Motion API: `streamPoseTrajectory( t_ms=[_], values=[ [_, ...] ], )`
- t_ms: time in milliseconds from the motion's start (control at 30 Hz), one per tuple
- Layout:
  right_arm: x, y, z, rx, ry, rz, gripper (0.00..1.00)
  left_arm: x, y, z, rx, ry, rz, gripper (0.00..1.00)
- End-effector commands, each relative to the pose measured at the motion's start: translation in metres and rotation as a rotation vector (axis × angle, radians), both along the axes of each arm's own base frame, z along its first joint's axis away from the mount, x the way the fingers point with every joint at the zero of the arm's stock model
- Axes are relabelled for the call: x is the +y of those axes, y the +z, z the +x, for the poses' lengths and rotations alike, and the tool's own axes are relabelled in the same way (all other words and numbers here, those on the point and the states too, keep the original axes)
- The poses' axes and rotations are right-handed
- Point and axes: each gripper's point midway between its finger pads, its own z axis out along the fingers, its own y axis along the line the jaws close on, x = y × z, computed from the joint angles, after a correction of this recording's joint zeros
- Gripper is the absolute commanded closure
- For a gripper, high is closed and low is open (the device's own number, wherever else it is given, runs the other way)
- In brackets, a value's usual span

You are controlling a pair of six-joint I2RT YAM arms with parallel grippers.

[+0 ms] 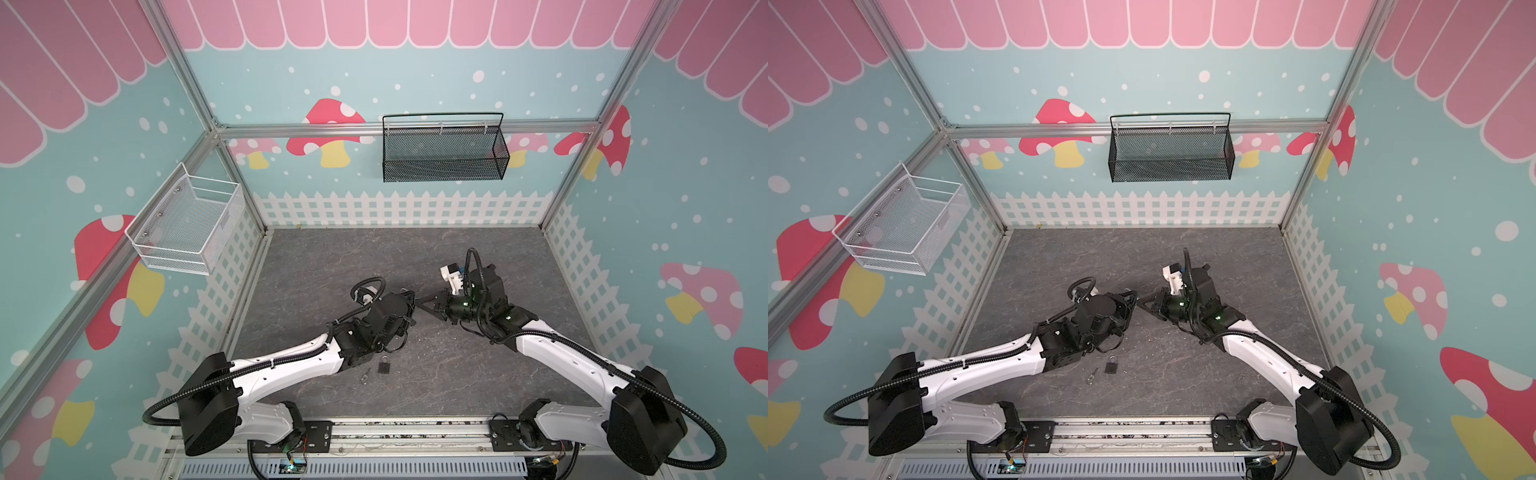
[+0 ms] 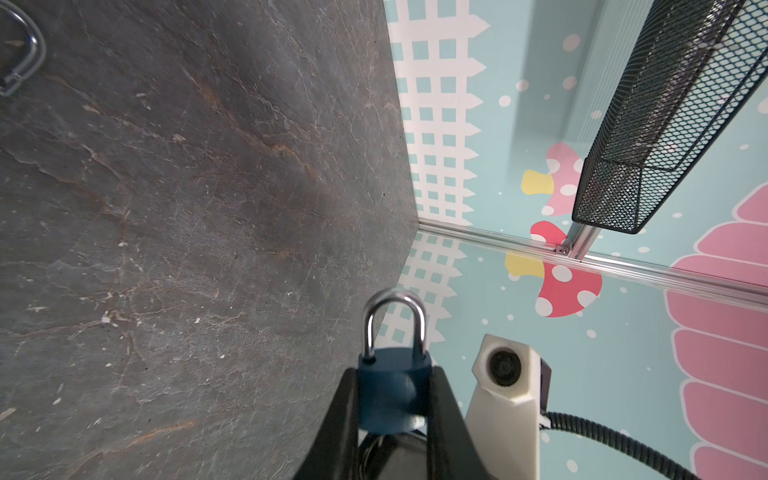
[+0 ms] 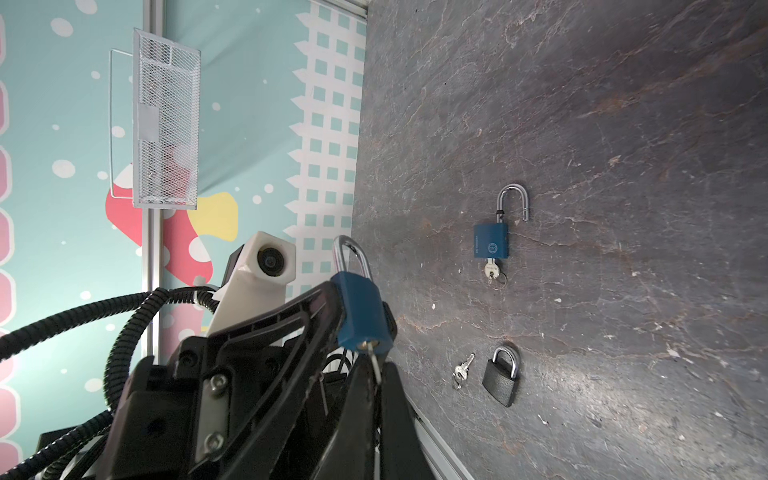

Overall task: Unlock with the key
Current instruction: 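Push the silver key into the held padlock's keyhole with the right gripper, then open the right gripper, leaving the key in the padlock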

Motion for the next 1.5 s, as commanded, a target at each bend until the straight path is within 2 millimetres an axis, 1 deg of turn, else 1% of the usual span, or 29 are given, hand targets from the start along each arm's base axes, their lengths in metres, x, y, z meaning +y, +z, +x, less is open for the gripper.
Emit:
streamPoseTrajectory(
  t_ms=[0, 133, 233, 400, 500, 567, 767, 833, 867, 967, 1033, 1100, 1167, 1333, 1467],
  values=[
    [0.007, 0.038, 0.001, -0.12, 0.023, 0.104, 1.0, -0.031, 0.014, -0.026, 0.011, -0.151, -0.052, 1.0],
    [0.005, 0.038, 0.004, -0.163, 0.012, 0.068, 1.0, -0.031, 0.017, -0.026, -0.001, -0.157, -0.046, 1.0],
    [0.0, 0.031, 0.009, -0.214, -0.002, 0.005, 0.99, -0.026, 0.019, -0.027, -0.002, -0.168, 0.033, 1.0],
    [-0.007, 0.025, 0.012, -0.258, -0.014, -0.056, 0.87, -0.009, 0.015, -0.025, -0.009, -0.121, 0.069, 1.0],
    [-0.011, 0.025, 0.014, -0.289, -0.023, -0.1, 0.77, -0.003, 0.016, -0.023, -0.014, -0.119, 0.079, 1.0],
    [-0.014, 0.028, 0.015, -0.308, -0.032, -0.125, 0.72, 0.002, 0.02, -0.021, -0.025, -0.12, 0.098, 1.0],
    [-0.024, 0.038, 0.014, -0.376, -0.042, -0.188, 0.62, 0.023, 0.024, -0.017, -0.044, -0.126, 0.185, 1.0],
    [-0.031, 0.039, 0.012, -0.396, -0.043, -0.22, 0.58, 0.032, 0.025, -0.017, -0.062, -0.144, 0.231, 1.0],
    [-0.033, 0.039, 0.012, -0.403, -0.041, -0.23, 0.56, 0.031, 0.026, -0.018, -0.074, -0.18, 0.247, 1.0],
    [-0.04, 0.039, 0.009, -0.435, -0.023, -0.28, 0.51, 0.034, 0.036, -0.019, -0.157, -0.294, 0.364, 1.0],
    [-0.043, 0.04, 0.008, -0.451, -0.008, -0.312, 0.49, 0.033, 0.049, -0.022, -0.265, -0.376, 0.467, 1.0],
    [-0.045, 0.043, 0.007, -0.475, 0.012, -0.343, 0.47, 0.034, 0.056, -0.026, -0.364, -0.451, 0.573, 1.0],
    [-0.046, 0.047, 0.006, -0.497, 0.029, -0.367, 0.45, 0.037, 0.058, -0.029, -0.435, -0.506, 0.674, 1.0],
    [-0.047, 0.058, 0.004, -0.555, 0.077, -0.417, 0.42, 0.042, 0.053, -0.031, -0.583, -0.6, 0.893, 1.0],
    [-0.047, 0.06, 0.005, -0.572, 0.112, -0.455, 0.41, 0.042, 0.047, -0.028, -0.689, -0.621, 1.024, 1.0]
  ],
)
